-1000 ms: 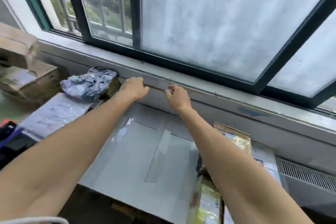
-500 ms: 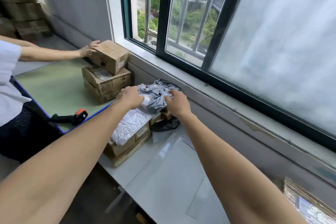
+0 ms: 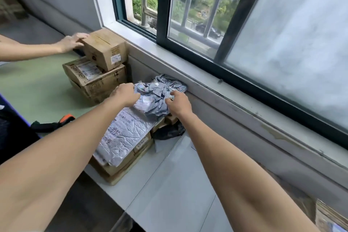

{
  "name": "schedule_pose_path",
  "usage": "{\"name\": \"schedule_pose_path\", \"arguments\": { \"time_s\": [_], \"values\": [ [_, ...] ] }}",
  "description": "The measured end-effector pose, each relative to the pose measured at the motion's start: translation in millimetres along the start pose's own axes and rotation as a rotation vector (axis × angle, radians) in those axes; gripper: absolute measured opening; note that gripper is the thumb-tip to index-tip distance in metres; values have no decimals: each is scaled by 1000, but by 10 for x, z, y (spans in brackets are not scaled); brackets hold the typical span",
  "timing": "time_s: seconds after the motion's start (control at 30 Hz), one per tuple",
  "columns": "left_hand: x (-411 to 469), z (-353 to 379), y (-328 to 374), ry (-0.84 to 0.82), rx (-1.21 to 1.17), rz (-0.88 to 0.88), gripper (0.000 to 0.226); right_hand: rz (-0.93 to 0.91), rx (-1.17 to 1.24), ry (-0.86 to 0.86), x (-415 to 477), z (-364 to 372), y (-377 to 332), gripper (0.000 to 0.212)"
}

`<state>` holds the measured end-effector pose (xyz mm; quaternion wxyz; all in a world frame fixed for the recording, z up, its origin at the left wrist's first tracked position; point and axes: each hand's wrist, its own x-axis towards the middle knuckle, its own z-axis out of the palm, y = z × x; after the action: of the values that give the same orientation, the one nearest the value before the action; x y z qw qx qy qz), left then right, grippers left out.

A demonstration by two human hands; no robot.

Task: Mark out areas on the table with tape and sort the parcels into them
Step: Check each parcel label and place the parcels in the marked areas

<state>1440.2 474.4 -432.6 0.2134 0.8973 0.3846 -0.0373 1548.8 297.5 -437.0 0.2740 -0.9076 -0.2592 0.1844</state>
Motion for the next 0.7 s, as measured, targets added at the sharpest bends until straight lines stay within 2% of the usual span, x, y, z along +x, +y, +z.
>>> {"name": "schedule_pose_path", "arguments": {
  "time_s": [0.07,0.17,0.3,0.37,0.43,0.5,0.63,0.7],
  "values": [
    [200,50,73,-23,10,43,45,72,20,36,104,60,-8,45],
    [451,131,99,-63,9,70,52,298,101,119,207,187,11,54],
    [727,276,10,-154,75,63,62,612,487,82,407,386,65,60],
    [798,341,-62,-228,52,53,68,666,654,91,475,473,84,56],
    [850,397,-125,-282,-40,20,72,698,729,102,520,561,97,62],
    [888,413,-154,-288,-142,-13,75,715,777,117,544,605,93,69],
    [927,353,-163,-241,-335,-39,80,686,872,98,545,566,110,58],
    [925,294,-135,-252,-426,-49,71,669,922,81,489,468,127,62]
  ]
}}
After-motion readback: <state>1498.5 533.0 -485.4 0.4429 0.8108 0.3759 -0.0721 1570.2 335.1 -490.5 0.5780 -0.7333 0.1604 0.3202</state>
